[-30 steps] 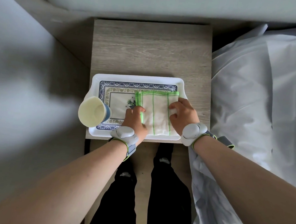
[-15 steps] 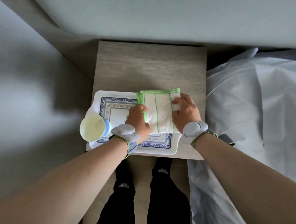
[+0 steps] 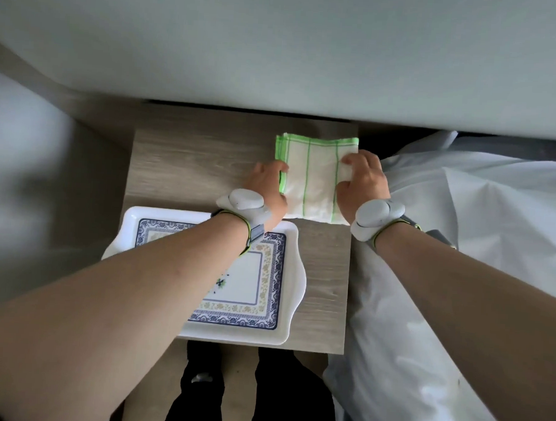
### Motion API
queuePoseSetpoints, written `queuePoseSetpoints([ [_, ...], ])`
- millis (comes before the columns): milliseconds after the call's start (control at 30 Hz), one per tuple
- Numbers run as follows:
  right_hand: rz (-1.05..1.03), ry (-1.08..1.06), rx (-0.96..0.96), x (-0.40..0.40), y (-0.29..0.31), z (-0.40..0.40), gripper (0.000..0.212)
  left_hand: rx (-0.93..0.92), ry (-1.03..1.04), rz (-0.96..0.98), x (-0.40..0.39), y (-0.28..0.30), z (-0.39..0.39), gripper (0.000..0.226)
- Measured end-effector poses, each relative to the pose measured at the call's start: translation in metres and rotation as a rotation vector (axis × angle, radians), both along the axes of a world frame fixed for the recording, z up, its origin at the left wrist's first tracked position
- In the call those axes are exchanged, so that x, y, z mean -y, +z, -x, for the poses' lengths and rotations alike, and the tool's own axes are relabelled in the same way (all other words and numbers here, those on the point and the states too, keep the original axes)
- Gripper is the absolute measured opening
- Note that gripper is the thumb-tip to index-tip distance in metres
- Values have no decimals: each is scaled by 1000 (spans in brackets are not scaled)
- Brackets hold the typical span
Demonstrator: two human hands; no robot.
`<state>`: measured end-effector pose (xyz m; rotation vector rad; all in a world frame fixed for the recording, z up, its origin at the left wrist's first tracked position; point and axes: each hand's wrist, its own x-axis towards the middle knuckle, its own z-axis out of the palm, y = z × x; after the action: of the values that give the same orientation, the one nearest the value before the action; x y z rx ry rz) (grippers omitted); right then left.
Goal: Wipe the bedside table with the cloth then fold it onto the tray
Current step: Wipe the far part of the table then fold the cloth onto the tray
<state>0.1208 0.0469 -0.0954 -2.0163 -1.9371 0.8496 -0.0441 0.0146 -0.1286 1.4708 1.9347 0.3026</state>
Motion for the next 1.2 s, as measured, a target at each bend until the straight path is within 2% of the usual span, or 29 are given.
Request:
queuePoseSetpoints([
  [100,20,-13,25,-5,-11,-6,47,-11,-3,30,-6,-10,-9,44],
  [167,1,2,123,-4,-15,-5,49,-23,41,9,-5,-11,-13,40],
  [300,-133,221,269,-1,-24,8,53,-134,89,-96,-4,-8,-19,34],
  [400,-96,347,302,-1,-35,22,61,-219,-2,-155,-9,-5,-24,42],
  [533,-34,347,389,-2,-59,19,64,-315,-258,-93,-16,-17,-32,56],
  [733,-70,346,455,0,-66,22,65,-441,-379,-108,-14,-26,-22,60],
  [933,-75,355,486,-5,-62,35,64,-455,-374,-137,-16,-28,-8,57],
  [1200,-97,362,453,-14,-67,101,64,-505,-350,-142,-23,-29,57,56],
])
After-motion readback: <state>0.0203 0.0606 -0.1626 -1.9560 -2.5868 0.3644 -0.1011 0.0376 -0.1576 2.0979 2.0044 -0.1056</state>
